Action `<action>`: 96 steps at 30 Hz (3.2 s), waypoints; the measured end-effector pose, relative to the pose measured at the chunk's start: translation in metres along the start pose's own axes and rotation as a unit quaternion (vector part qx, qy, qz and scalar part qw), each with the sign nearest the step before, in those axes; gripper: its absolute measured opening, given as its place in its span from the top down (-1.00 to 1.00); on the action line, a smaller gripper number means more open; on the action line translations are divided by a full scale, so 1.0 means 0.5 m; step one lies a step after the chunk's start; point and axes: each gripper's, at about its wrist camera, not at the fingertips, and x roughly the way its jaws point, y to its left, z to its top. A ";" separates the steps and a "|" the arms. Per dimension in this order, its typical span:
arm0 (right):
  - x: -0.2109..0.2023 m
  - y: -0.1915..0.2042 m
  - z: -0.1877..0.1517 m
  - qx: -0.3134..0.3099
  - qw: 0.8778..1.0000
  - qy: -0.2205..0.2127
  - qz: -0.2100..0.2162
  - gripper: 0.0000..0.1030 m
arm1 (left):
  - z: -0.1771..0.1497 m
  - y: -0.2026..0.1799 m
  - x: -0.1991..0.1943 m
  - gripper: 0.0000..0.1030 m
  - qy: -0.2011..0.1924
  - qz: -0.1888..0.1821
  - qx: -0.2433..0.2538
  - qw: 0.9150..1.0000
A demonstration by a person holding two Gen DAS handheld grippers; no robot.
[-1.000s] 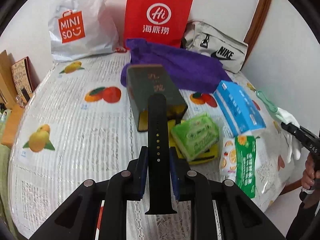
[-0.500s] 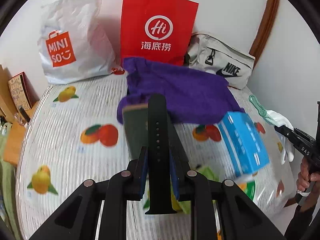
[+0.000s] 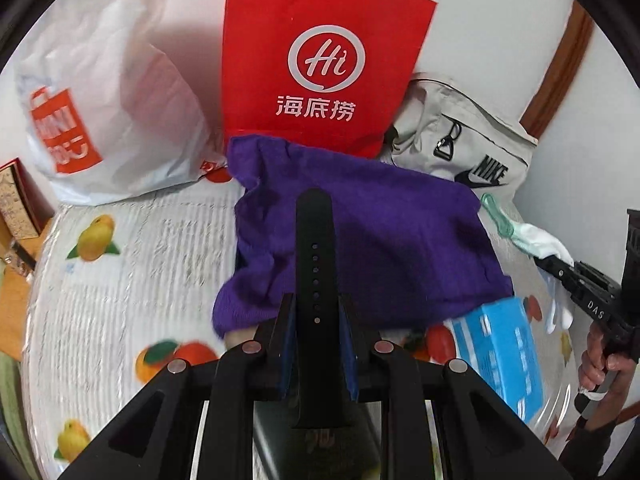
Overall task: Organize soft objects
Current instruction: 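Open both tools to drop the strap and gloves onto the purple towel, then move the right tool to the green snack packet and close it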
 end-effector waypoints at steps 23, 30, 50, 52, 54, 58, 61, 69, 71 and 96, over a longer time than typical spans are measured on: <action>0.238 -0.052 0.085 -0.008 0.997 0.081 0.017 0.72 | 0.148 0.046 0.238 0.62 0.077 0.012 -0.027 0.997; 0.276 -0.051 0.088 -0.008 0.994 0.105 0.022 0.47 | 0.152 0.046 0.273 0.59 0.102 0.010 -0.026 0.994; 0.133 -0.021 0.062 -0.020 0.996 0.077 -0.043 -0.58 | 0.082 0.027 0.075 -0.37 0.041 0.052 -0.017 0.998; 0.104 -0.011 0.053 -0.022 0.996 0.078 -0.042 -0.58 | 0.067 0.029 0.051 -0.37 0.037 0.051 -0.019 0.998; 0.082 0.000 0.046 -0.024 0.996 0.075 -0.030 -0.58 | 0.043 0.033 0.014 -0.37 0.030 0.043 -0.024 0.998; 0.024 0.031 0.013 -0.049 0.996 0.067 -0.024 -0.58 | 0.006 0.035 -0.036 -0.37 0.000 0.031 -0.041 0.999; -0.011 0.053 -0.019 -0.054 0.997 0.057 -0.026 -0.58 | -0.033 0.033 -0.086 -0.37 -0.031 0.034 -0.044 0.998; -0.115 0.076 -0.142 -0.009 0.999 0.052 0.005 -0.58 | -0.157 0.015 -0.151 -0.37 -0.011 0.049 -0.017 0.999; -0.124 0.076 -0.170 0.008 0.998 0.059 -0.001 -0.58 | -0.193 0.006 -0.159 -0.37 -0.006 0.037 -0.016 0.999; -0.171 0.279 -0.422 -0.049 0.998 0.039 0.007 -0.58 | -0.386 0.000 -0.124 -0.62 0.015 -0.007 -0.037 0.999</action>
